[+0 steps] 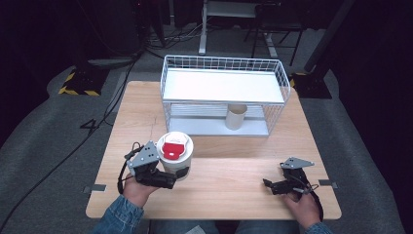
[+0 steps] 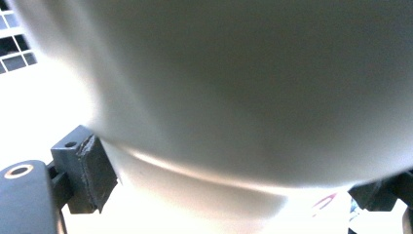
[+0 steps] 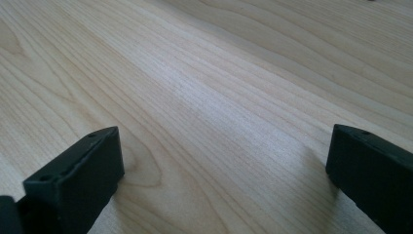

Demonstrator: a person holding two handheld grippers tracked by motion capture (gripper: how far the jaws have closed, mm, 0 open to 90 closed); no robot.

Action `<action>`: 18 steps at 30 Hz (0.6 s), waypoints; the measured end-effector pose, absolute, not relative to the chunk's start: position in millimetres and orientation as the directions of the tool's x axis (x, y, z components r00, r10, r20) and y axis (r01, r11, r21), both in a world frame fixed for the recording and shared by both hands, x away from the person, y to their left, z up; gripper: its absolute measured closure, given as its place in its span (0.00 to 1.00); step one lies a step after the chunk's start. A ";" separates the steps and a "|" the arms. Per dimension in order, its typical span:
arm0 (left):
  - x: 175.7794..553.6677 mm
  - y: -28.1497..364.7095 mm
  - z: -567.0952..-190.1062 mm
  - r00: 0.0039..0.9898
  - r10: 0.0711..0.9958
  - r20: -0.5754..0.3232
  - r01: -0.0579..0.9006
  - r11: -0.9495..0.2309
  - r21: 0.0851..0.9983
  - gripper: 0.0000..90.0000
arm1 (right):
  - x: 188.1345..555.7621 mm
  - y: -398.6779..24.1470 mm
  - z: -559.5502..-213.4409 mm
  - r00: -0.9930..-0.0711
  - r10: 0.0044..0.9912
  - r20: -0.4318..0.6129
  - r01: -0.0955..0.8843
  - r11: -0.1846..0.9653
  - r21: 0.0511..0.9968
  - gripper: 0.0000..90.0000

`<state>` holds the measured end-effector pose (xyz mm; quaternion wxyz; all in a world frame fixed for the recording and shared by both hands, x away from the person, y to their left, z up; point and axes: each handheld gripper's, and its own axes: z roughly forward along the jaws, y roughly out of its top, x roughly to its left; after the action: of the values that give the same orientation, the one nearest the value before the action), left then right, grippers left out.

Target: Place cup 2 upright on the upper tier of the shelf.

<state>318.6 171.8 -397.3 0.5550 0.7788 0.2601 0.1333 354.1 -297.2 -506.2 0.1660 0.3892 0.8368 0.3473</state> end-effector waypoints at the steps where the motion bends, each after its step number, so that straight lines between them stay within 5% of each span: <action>1: 319.6 171.2 -395.4 0.829 0.554 -0.082 0.257 -0.247 0.934 0.11 | 354.1 -297.1 -506.2 -0.642 0.767 -0.006 0.537 0.455 0.711 0.00; 18: 354.3 162.5 -349.6 0.835 0.545 -0.072 0.233 -0.232 0.945 0.11 | 353.8 -296.9 -506.2 -0.639 0.769 -0.005 0.539 0.452 0.711 0.00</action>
<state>354.3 162.5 -349.6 0.5664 0.7725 0.2519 0.1380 353.8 -296.9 -506.2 0.1659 0.3912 0.8357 0.3478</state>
